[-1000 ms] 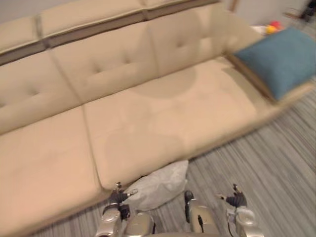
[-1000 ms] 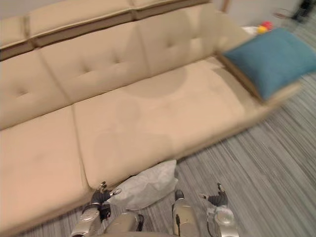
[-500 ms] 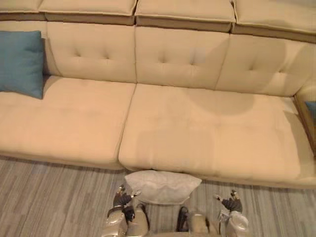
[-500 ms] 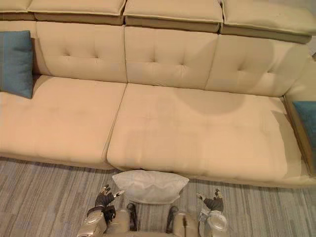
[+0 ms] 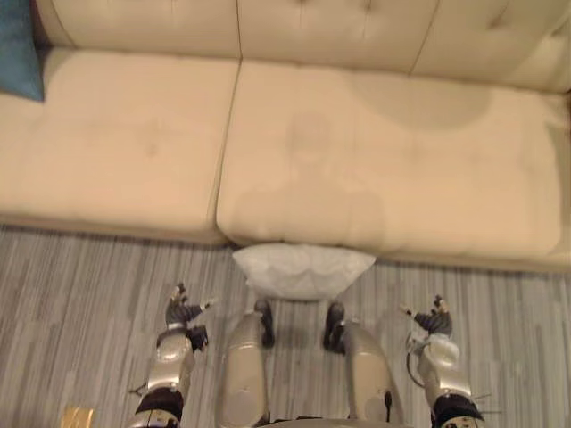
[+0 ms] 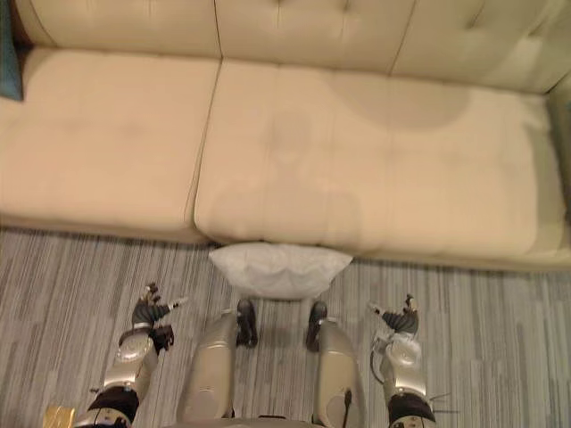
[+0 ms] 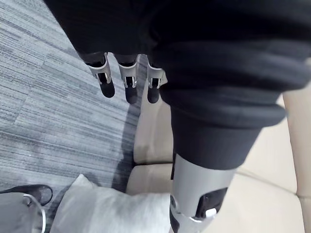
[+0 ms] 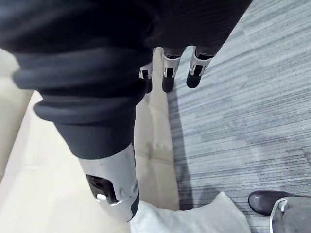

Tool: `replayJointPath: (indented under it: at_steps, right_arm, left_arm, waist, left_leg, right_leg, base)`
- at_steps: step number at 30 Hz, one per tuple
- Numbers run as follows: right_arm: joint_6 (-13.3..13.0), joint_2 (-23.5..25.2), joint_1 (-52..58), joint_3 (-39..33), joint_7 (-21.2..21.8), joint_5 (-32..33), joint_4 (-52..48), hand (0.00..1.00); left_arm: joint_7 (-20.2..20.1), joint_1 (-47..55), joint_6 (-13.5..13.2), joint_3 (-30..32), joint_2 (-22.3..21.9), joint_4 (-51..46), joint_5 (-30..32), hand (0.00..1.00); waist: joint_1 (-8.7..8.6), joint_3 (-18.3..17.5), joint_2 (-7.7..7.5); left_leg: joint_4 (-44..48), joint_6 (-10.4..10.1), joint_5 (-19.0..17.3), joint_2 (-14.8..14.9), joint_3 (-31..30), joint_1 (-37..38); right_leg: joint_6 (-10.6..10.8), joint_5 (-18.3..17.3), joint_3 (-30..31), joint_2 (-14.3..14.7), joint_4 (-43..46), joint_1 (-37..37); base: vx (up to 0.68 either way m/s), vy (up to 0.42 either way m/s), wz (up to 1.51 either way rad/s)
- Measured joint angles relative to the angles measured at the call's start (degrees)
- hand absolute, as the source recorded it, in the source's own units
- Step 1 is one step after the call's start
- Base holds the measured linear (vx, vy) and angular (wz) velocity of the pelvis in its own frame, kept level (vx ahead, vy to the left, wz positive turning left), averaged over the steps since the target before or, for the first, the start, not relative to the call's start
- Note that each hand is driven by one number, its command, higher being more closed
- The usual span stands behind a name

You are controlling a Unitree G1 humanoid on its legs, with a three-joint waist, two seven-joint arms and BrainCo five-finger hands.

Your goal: Pick up cushions and gather them together orderly.

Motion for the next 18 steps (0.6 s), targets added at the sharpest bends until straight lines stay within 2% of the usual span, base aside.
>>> replayJointPath:
  at_steps: [2, 4, 8, 12, 17, 18]
  right_arm:
    - [0.0, -0.9, -4.6, 0.0, -1.2, 1.0, 0.0, 0.00]
    - [0.0, -1.5, -8.4, 0.0, -2.1, 1.8, 0.1, 0.00]
    - [-0.2, -3.1, -19.3, 0.5, -2.6, 1.9, 0.1, 0.00]
    - [-0.4, -4.1, -28.5, 3.9, -4.6, 2.5, 0.0, 0.00]
    - [-0.4, -3.6, -36.1, 8.1, -6.8, 3.6, -0.5, 0.00]
    - [-0.5, -2.5, -37.8, 8.9, -7.4, 3.6, -0.5, 1.00]
  left_arm:
    - [1.0, -4.7, -0.7, 2.9, 0.0, -0.2, -2.5, 0.00]
    - [1.7, -8.7, -0.8, 4.0, 0.0, -0.3, -3.2, 0.00]
    - [1.9, -16.6, -0.8, 3.9, -0.5, -2.2, -3.2, 0.00]
    - [2.4, -22.6, -0.8, 1.4, -1.6, -4.0, -3.2, 0.00]
    - [3.7, -30.0, -0.8, -3.5, -3.7, -5.7, -3.0, 0.00]
    - [4.3, -31.9, -0.8, -5.0, -4.4, -6.1, -3.0, 1.00]
  waist:
    - [-0.14, 1.8, 0.14]
    - [-0.09, 4.2, 0.31]
    - [0.06, 7.4, 0.21]
    - [0.09, 8.5, 0.37]
    - [-0.12, 8.7, 0.38]
    - [-0.12, 8.7, 0.38]
  left_leg:
    - [4.7, 0.3, -0.2, 0.0, -0.6, -9.1]
    - [8.2, 0.3, -0.2, 0.1, -1.4, -14.6]
    - [16.0, 1.1, -0.6, 0.6, -2.5, -27.9]
    - [20.3, 1.2, -0.6, 1.3, -2.7, -36.4]
    - [22.3, 1.1, -0.3, 1.6, -3.0, -41.8]
    - [23.0, 1.1, -0.3, 1.9, -3.1, -42.8]
  right_leg:
    - [-0.4, -0.4, 0.5, -0.7, 5.4, -9.2]
    - [-0.8, -0.6, 0.7, -0.9, 9.1, -14.3]
    - [-1.3, -2.3, 1.2, -1.9, 18.2, -27.9]
    - [-1.5, -2.4, 2.0, -2.1, 23.3, -37.0]
    - [-1.5, -2.5, 2.1, -2.3, 25.8, -42.7]
    - [-1.5, -2.5, 2.2, -2.2, 26.6, -43.8]
  base:
    - [-0.19, 0.031, 0.02]
    - [-0.15, 0.003, 0.09]
    - [-0.11, -0.031, 0.06]
    - [-0.09, -0.051, -0.06]
    - [-0.07, -0.024, -0.02]
    - [-0.06, 0.000, -0.04]
